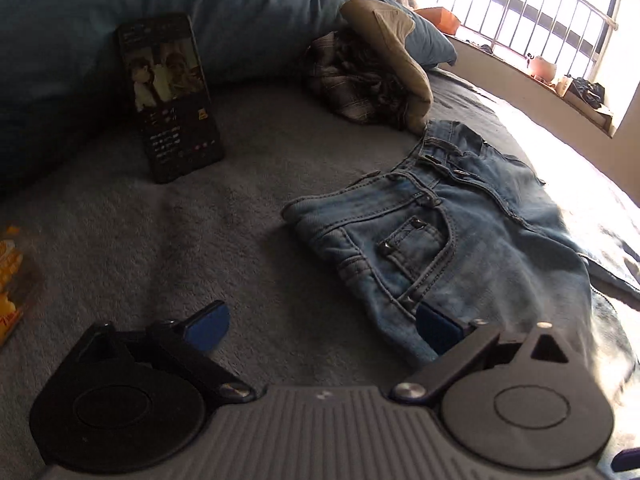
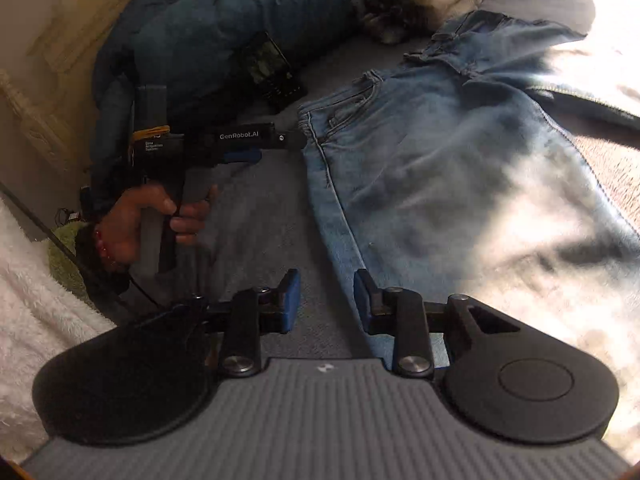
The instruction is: Fold clothes
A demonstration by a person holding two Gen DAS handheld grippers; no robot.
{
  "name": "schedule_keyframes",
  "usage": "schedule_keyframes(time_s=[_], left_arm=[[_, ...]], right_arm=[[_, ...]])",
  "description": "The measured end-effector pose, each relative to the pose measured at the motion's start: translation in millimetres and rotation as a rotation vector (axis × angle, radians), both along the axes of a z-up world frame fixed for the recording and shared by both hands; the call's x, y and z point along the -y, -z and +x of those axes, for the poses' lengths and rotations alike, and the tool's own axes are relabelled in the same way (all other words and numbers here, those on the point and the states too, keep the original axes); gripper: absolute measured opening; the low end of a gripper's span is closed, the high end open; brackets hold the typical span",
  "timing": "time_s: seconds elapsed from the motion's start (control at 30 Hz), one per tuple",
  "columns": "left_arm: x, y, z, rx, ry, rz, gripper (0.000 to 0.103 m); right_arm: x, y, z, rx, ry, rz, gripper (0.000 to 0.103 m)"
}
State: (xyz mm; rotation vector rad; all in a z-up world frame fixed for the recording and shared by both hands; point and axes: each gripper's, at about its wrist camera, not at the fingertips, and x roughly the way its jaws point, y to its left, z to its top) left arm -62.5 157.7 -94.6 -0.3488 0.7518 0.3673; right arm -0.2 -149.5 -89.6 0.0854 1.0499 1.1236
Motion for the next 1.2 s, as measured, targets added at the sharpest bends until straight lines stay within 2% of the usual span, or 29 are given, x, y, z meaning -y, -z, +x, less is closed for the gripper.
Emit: schedule_keyframes(time_s=[0.13,0.3,0.43,0.53,0.63,0.83,0.97,1.03,1.1,1.2], left_arm=[[-3.4,7.7,-2.7,0.019,0.005,-0.049,0.093],[-2.4,13.3,0.1,0.047,-0.004,-0.077,0.070],[-0.3,14.1,2.3,0.062,-0.025,-0.074,0.061],[1.2,14.7,4.0,0.073,-0.041,-0.072,0.056],[2.8,15.3,5.7,0.084,-0.057,-0.071,0.052],[5.6,16.4,7.7,0.102,-0.086,-0.067,0.046],[6.3,16.6,3.9,0.099,-0.096,-0.061,0.046],[6.7,16.8,2.0,0.098,-0.101,-0.058,0.046],[7.1,16.9,0.1,0.096,-0.106,-0.055,0.046],[7.6,17.1,-2.8,0.094,-0.114,-0.050,0.046]], right_arm=[[10.3,20.4,-3.7,-0.167,0.078,-0.008,0.029],[50.9,40.0,-14.7,-0.323,0.211,0.002,0.032],[83.7,54.9,-22.8,-0.481,0.336,0.079,0.032],[88.8,53.9,-28.3,-0.492,0.359,0.082,0.033],[97.7,57.1,-30.1,-0.505,0.461,0.108,0.033],[129.9,63.7,-39.0,-0.561,0.660,0.253,0.032],[138.8,80.1,-47.8,-0.668,0.732,0.343,0.032],[138.7,89.6,-50.4,-0.732,0.754,0.350,0.031],[139.3,93.5,-50.3,-0.755,0.787,0.372,0.032],[143.5,101.8,-51.3,-0.827,0.856,0.458,0.032]])
